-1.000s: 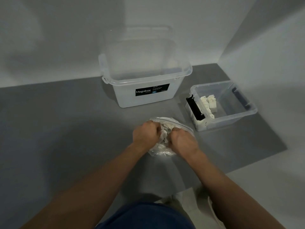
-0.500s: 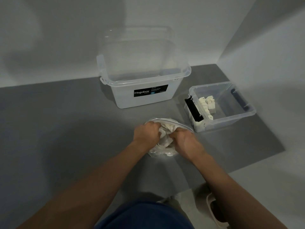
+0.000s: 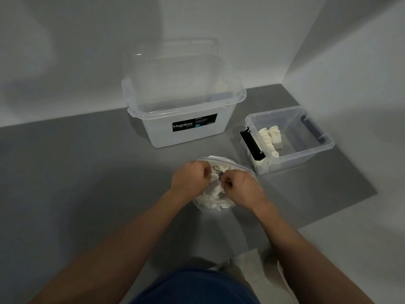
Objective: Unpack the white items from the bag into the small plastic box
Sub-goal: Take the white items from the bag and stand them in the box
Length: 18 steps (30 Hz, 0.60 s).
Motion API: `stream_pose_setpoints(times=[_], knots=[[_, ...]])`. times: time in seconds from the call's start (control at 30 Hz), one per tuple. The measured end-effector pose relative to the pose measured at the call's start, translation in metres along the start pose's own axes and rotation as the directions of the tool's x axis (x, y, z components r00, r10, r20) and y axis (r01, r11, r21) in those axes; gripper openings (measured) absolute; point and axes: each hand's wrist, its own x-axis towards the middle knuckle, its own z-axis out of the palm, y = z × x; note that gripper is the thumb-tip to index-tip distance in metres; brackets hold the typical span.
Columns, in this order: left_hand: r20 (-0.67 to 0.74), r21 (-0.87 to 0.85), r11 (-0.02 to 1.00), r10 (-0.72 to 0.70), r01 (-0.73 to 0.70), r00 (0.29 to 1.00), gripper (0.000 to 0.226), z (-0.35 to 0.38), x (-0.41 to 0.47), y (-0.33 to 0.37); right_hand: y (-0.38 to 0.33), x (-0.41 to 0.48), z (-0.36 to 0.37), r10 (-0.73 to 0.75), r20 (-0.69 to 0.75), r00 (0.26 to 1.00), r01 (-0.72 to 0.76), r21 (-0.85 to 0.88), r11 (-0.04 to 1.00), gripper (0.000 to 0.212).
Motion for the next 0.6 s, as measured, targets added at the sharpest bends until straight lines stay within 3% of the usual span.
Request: stream_pose_setpoints(times=[0.1, 0.23, 0.4, 0.6], knots=[[-0.027, -0.103, 0.994, 0.023, -0.026, 0.999, 0.008, -0.004, -0.004, -0.011, 0.0, -0.002, -0.007, -0.048, -0.047, 0.998, 0.051, 0.063, 0.997, 0.011], [-0.021, -0.168, 0.985, 0.028, -0.031, 0.999, 0.005, -0.009, -0.008, -0.018, -0.001, 0.001, -0.008, -0.089, 0.056, 0.995, 0.089, -0.003, 0.996, 0.022], [-0.094, -0.222, 0.975, -0.003, -0.018, 0.996, 0.002, -0.015, -0.016, -0.02, -0.012, 0.003, 0.006, -0.356, 0.127, 0.926, 0.374, -0.176, 0.911, 0.021], [-0.167, -0.283, 0.959, -0.03, -0.019, 0.985, 0.003, -0.025, -0.024, -0.021, -0.023, 0.013, 0.009, -0.357, 0.253, 0.899, 0.42, -0.265, 0.868, 0.03]])
